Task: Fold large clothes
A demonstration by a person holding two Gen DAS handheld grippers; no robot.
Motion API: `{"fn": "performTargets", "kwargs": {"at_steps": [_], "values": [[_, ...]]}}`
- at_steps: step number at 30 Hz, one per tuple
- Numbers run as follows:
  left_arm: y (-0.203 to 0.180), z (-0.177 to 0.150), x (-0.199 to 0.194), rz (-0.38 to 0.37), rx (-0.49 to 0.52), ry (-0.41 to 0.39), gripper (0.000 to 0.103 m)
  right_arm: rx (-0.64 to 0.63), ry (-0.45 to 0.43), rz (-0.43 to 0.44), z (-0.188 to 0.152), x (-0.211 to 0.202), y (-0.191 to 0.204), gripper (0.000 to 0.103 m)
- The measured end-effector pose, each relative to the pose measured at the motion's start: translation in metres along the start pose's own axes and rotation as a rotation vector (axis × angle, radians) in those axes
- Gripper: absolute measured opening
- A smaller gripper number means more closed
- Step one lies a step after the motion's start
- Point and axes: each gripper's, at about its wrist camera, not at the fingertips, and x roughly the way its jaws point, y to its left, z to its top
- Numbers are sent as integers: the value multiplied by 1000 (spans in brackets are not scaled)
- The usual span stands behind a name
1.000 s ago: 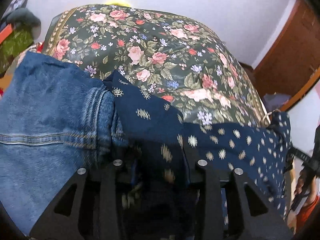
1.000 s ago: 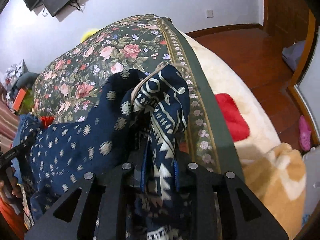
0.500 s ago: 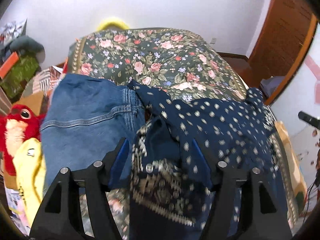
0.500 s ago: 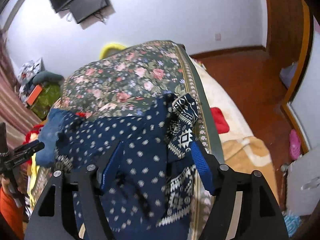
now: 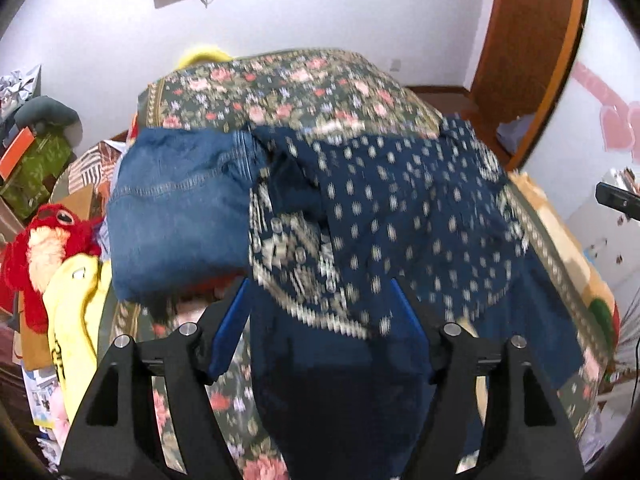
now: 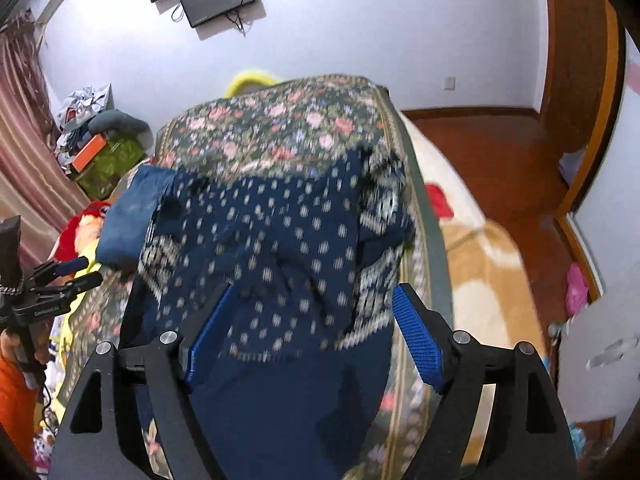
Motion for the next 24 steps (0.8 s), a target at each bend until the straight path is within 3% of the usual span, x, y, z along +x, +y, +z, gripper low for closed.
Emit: {"fn": "performTargets", "kwargs": {"at_steps": [5, 9, 13, 18, 24], "values": [[2, -48, 2, -46, -42, 34, 84, 83, 114, 2, -59, 23, -14, 77], [14, -89, 16, -58, -114, 98, 85, 127, 227, -19, -97, 39, -25, 77], [37, -122, 33, -84, -226, 151, 84, 135, 283, -19, -123, 40, -29, 77], [65, -157, 56, -156, -402, 211, 84, 166, 286, 7, -133, 41, -32, 77], [74, -173, 77, -263, -527, 229, 85, 192, 275, 50, -127, 53, -31, 78]]}}
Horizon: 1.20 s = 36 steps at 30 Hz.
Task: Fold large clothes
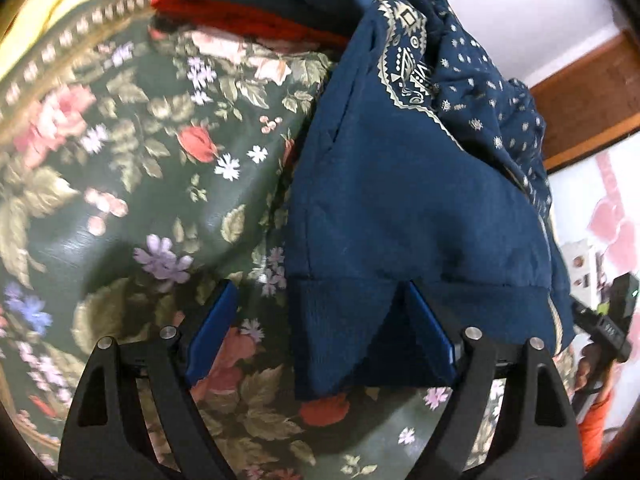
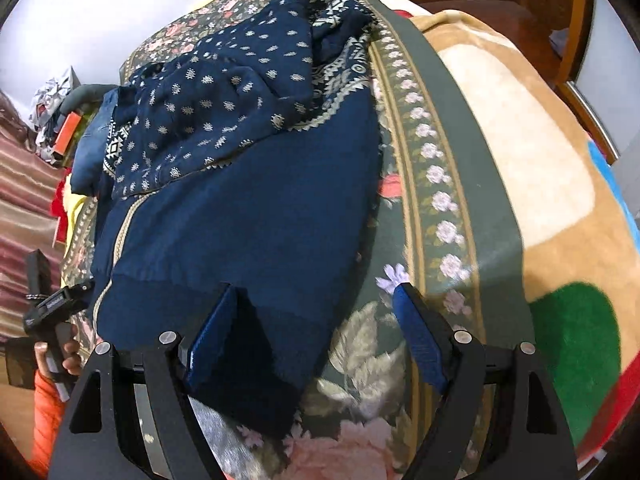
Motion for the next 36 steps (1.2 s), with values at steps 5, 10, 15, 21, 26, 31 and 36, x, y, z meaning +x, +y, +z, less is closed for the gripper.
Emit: {"fn": "performTargets", "kwargs": {"at_steps": [5, 10, 15, 21, 26, 31, 36], "values": [[11, 5, 9, -118, -122, 11, 79, -12, -2, 47, 3, 8, 5, 77], [0, 5, 6, -149, -85, 3, 60, -48, -3, 86, 4, 11, 14, 48], [-20, 8, -2, -116, -5, -8, 35, -95, -8, 108, 4, 11, 27, 17], [-50, 15, -19, -53, 93, -53, 11, -111, -35, 140, 8, 4, 35, 12], [-83, 29, -47, -96, 171, -132, 10, -121, -107, 185, 25, -18, 40, 11], [-117, 55, -80, -119, 259, -237, 9, -137, -188, 207, 48, -40, 47, 11], [-148, 92, -112, -134, 306, -348, 9, -103, -283, 219, 82, -60, 42, 11]]}}
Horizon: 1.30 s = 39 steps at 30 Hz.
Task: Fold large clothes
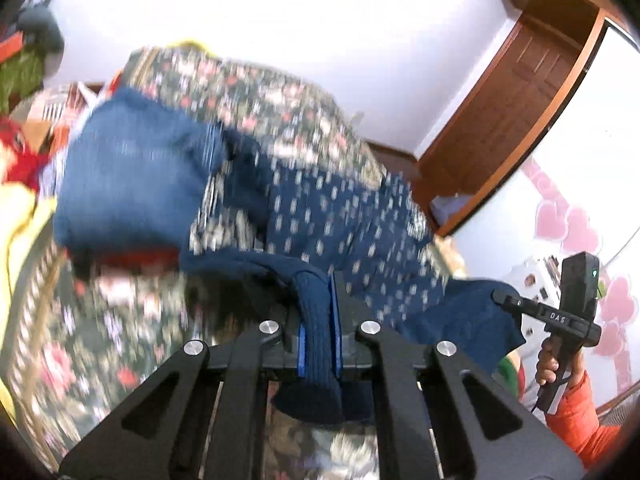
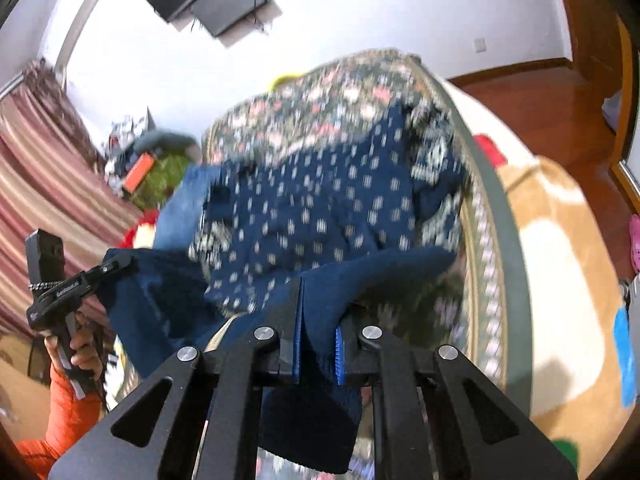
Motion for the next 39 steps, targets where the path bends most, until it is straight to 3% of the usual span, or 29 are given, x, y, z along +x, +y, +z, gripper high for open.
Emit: {"fn": "performTargets", "kwargs": {"at_steps": [3, 7, 15, 24, 27, 30, 33, 35, 37, 39], "values": [[-3, 31, 6, 30, 5, -37, 9, 30, -50, -10, 26, -3, -10, 11], [5, 74, 32, 131, -2, -53, 8, 78, -92, -5, 61, 6, -28, 10], [48, 128, 104, 255, -95, -33, 8, 129, -71, -68, 125, 71, -60, 9], [65, 137, 194, 373, -27, 81, 9, 217, 42, -114, 128, 140, -123, 9], [70, 135, 226, 432, 38, 168, 12, 231, 59, -99, 125, 143, -133, 9], [79, 139, 235, 417, 21, 201, 13, 229, 91, -91, 128, 137, -136, 10], [79, 140, 229, 390, -22, 208, 14, 204, 140, -147, 134, 129, -129, 18], [73, 141, 221, 387, -29, 221, 19, 163, 143, -247, 135, 119, -118, 34], [58, 144, 207, 392, 19, 215, 28, 90, 101, -331, 137, 102, -105, 39], [40, 145, 190, 399, 83, 191, 53, 23, 57, -341, 136, 81, -91, 39]]}}
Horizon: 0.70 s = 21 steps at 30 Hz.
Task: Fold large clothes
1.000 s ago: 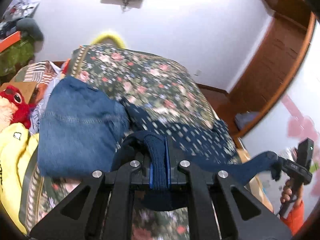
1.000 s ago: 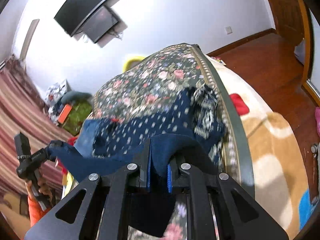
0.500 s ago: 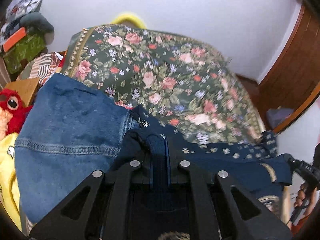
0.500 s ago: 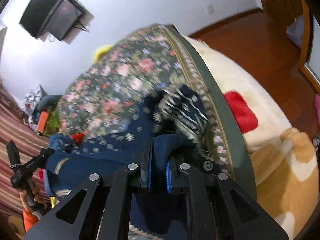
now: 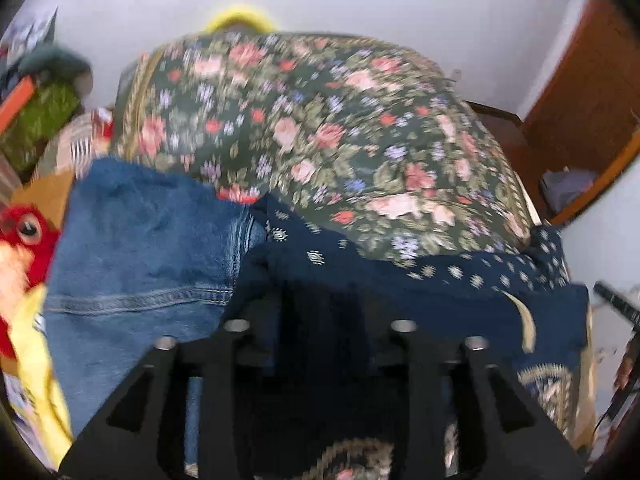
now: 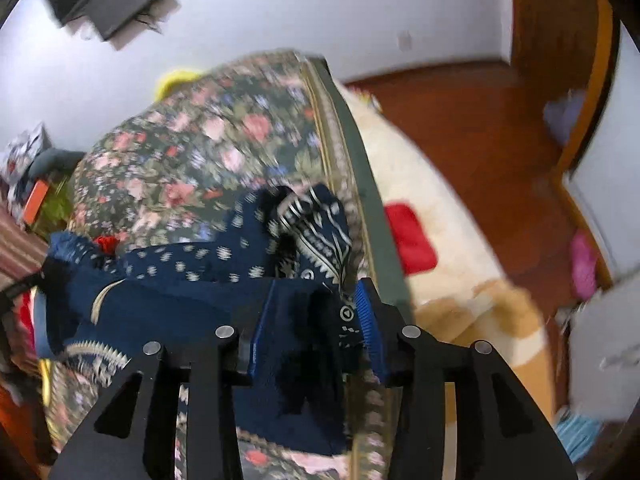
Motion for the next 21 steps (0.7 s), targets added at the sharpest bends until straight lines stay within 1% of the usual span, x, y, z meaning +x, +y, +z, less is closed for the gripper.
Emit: {"fn": "performTargets", "kwargs": {"at_steps": [1, 2, 4, 7, 9, 11, 13, 16, 18, 20, 21], "values": [[-5, -2, -13, 10, 25, -31, 58, -23, -11, 7, -2, -10, 3, 39], [-10, -4, -27, 12, 51, -66, 60, -48, -22, 24, -6, -23, 8, 39], [-22, -10, -53, -5, 108, -117, 61, -78, -32, 45, -11, -34, 16, 39], [-39, -20, -76, -24, 165, -151, 61, -123, -36, 94, -24, -49, 27, 39], [-53, -30, -87, -48, 204, -157, 66, -130, -37, 117, -32, -51, 33, 39], [-65, -40, -88, -59, 236, -153, 67, -131, -26, 136, -39, -43, 41, 39], [-74, -47, -82, -68, 258, -132, 67, -132, -4, 146, -46, -37, 47, 39], [-90, -61, -66, -95, 297, -82, 67, -161, 35, 170, -58, -24, 57, 39], [-100, -69, -54, -83, 335, -74, 67, -180, 55, 181, -64, -12, 63, 39], [-106, -74, -39, -82, 345, -49, 67, -175, 81, 192, -68, 1, 65, 39], [-107, -76, -29, -90, 334, -20, 67, -170, 92, 198, -69, 8, 66, 39]]}}
